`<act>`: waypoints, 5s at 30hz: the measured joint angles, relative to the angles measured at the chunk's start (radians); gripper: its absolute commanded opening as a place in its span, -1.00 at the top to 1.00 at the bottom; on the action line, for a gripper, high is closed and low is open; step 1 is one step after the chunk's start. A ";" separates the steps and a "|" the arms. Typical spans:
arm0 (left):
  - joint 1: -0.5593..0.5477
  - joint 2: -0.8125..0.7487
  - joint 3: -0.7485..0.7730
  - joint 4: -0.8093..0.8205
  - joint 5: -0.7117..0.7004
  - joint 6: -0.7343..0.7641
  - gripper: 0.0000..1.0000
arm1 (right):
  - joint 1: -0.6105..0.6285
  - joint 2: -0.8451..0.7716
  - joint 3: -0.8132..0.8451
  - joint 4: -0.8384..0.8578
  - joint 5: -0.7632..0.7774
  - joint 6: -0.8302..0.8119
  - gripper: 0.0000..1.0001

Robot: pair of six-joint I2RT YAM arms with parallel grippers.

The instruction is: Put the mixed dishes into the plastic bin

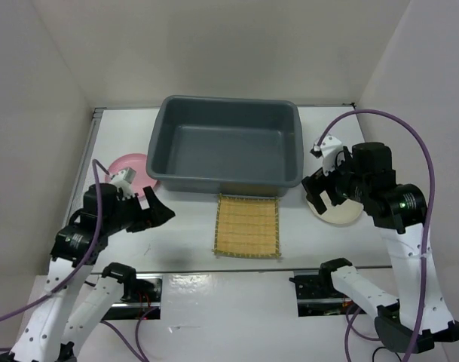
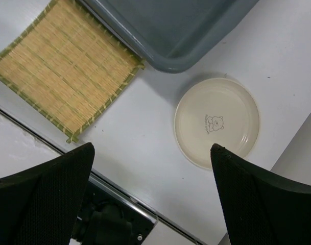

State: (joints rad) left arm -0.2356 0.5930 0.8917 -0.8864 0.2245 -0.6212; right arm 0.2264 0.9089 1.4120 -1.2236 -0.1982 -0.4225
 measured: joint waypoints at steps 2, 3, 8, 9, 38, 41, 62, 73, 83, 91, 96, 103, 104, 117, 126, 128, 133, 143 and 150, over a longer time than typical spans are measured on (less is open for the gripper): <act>-0.011 0.005 -0.095 0.066 0.054 -0.050 -0.99 | 0.016 0.014 -0.024 0.001 0.022 -0.008 -0.97; -0.021 0.011 -0.141 0.084 0.073 -0.072 -0.99 | 0.029 0.019 -0.036 0.002 0.032 -0.010 -0.97; -0.140 0.162 -0.209 0.128 0.100 -0.117 -0.99 | 0.169 0.071 -0.121 0.002 0.104 -0.040 -0.27; -0.180 0.214 -0.196 0.135 0.087 -0.119 -0.99 | 0.197 0.094 -0.124 0.002 0.116 -0.053 -0.02; -0.490 0.866 -0.206 0.647 0.123 -0.251 -0.99 | 0.484 0.566 -0.100 0.146 0.335 -0.219 1.00; -0.490 0.893 -0.206 0.729 0.165 -0.267 -0.99 | 0.473 0.591 -0.111 0.203 0.365 -0.253 1.00; -0.495 1.115 -0.322 1.434 0.410 -0.464 -0.99 | 0.344 0.698 -0.062 0.345 0.375 -0.285 1.00; -0.510 1.186 -0.365 1.640 0.430 -0.562 -0.99 | 0.378 0.424 -0.369 0.243 0.293 -0.369 1.00; -0.513 1.198 -0.366 1.671 0.431 -0.588 -0.99 | 0.390 0.423 -0.531 0.262 0.267 -0.406 1.00; -0.513 1.202 -0.373 1.693 0.428 -0.591 -0.99 | 0.411 0.496 -0.566 0.272 0.264 -0.425 1.00; -0.514 1.223 -0.375 1.737 0.437 -0.596 -0.99 | 0.411 0.598 -0.557 0.291 0.249 -0.439 1.00; -0.515 1.284 -0.388 1.872 0.457 -0.628 -0.94 | 0.411 0.658 -0.549 0.320 0.230 -0.454 1.00; -0.515 1.299 -0.394 1.905 0.460 -0.639 -0.91 | 0.411 0.665 -0.546 0.320 0.221 -0.454 1.00; -0.511 1.408 -0.458 2.070 0.424 -0.687 1.00 | 0.511 0.718 -0.483 0.344 0.119 -0.317 1.00; -0.521 1.250 -0.479 1.820 0.398 -0.610 1.00 | 0.501 0.601 -0.474 0.419 0.085 -0.178 1.00; -0.525 1.149 -0.478 1.656 0.375 -0.559 1.00 | 0.453 0.525 -0.454 0.427 0.078 -0.157 1.00; -0.528 0.843 -0.433 1.275 0.307 -0.441 1.00 | 0.209 0.321 -0.386 0.446 0.061 -0.124 1.00; -0.524 0.331 -0.392 0.855 0.206 -0.378 1.00 | -0.022 0.061 -0.438 0.521 0.169 -0.002 1.00; -0.501 0.218 -0.377 0.720 0.195 -0.379 1.00 | -0.068 0.040 -0.484 0.572 0.302 0.068 1.00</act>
State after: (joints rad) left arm -0.7368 0.8108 0.5148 -0.1661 0.4198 -1.0004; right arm 0.1589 0.9489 0.9283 -0.6514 0.1036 -0.3550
